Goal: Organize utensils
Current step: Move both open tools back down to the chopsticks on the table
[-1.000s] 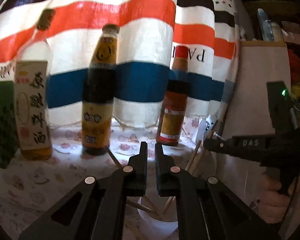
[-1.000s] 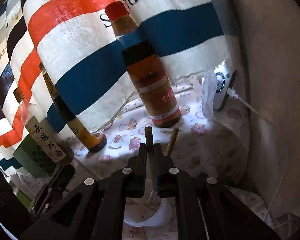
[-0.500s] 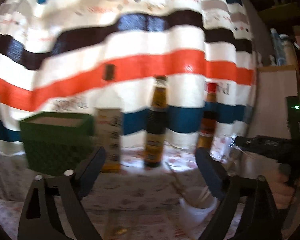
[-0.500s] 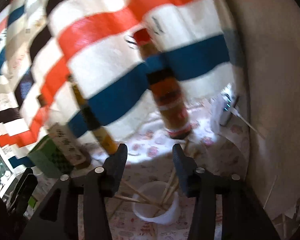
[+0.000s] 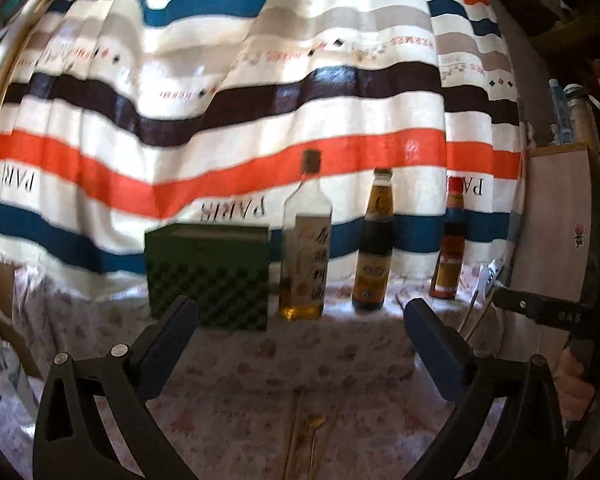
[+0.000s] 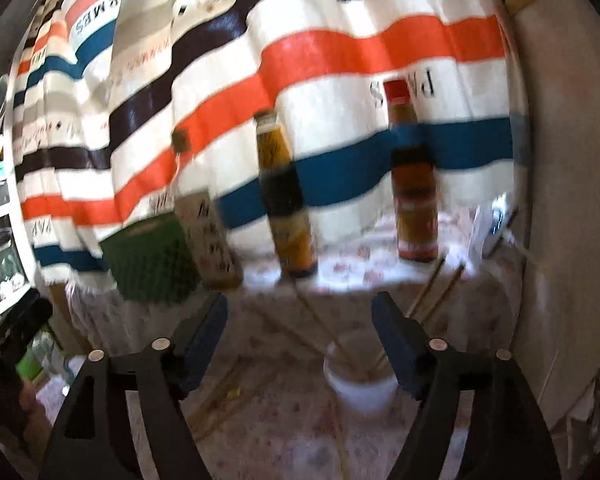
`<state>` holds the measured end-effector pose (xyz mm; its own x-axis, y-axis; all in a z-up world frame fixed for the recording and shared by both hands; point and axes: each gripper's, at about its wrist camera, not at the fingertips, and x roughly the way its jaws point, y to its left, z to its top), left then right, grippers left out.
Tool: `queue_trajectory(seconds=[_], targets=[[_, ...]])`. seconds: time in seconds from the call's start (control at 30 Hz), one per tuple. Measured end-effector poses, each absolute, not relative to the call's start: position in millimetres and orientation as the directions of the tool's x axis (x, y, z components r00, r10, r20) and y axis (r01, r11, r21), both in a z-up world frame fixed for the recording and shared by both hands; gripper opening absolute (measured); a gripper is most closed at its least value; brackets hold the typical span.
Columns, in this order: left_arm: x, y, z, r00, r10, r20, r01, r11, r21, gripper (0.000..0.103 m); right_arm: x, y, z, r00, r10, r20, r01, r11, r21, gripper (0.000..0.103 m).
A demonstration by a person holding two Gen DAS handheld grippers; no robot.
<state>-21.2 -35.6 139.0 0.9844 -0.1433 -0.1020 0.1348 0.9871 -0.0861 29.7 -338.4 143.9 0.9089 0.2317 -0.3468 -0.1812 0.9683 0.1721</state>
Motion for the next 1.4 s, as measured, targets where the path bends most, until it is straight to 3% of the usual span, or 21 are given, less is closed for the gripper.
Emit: queue_trajectory(seconds=[0.3,0.5,0.7,0.83,1.0,1.1,1.13,1.27,1.4], targets=[[-3.8,7.4,87.7,0.968,-0.073,-0.241,0.017,0.974,-0.227,0.102,14.2,-345.0,89.0,0.877,0.210,-0.432,-0.141,0.972,0.186,0.083],[22.4,9.1,49.9,0.910,-0.117,-0.397,0.035,0.978,-0.208,0.102,38.8,-344.5,46.8,0.800,0.184,-0.571,-0.089,0.978,0.189,0.083],[24.7,14.6,39.7,0.906,-0.086,-0.415,-0.018,0.970,-0.241,0.102,54.4,-338.3,17.7,0.716,0.132,-0.686,-0.067,0.990,0.122,0.083],[30.9,13.2,33.2,0.895,-0.042,-0.445,-0.047,0.981,-0.188,0.102,67.2,-337.6,-0.2,0.631,0.109,-0.769,-0.060,0.994,0.091,0.083],[46.3,8.7,20.9,0.817,-0.140,-0.560,0.020,0.977,-0.215,0.102,74.0,-336.2,-14.9,0.592,0.073,-0.802,-0.056,0.997,0.050,0.083],[57.6,8.1,8.8,0.746,-0.268,-0.609,0.088,0.947,-0.310,0.102,75.8,-334.8,-19.9,0.573,0.070,-0.817,-0.067,0.997,0.039,0.083],[60.2,8.0,5.5,0.732,-0.298,-0.613,0.104,0.938,-0.332,0.101,77.2,-333.7,-21.5,0.568,0.062,-0.821,-0.069,0.997,0.028,0.082],[62.2,-0.3,-0.7,0.718,-0.272,-0.641,0.108,0.953,-0.283,0.080,78.3,-324.5,-28.5,0.552,0.007,-0.834,-0.078,0.996,-0.044,0.066],[62.2,-11.4,-5.2,0.678,-0.267,-0.684,0.120,0.959,-0.255,0.072,81.3,-323.4,-35.6,0.519,0.018,-0.855,-0.090,0.995,-0.034,0.055]])
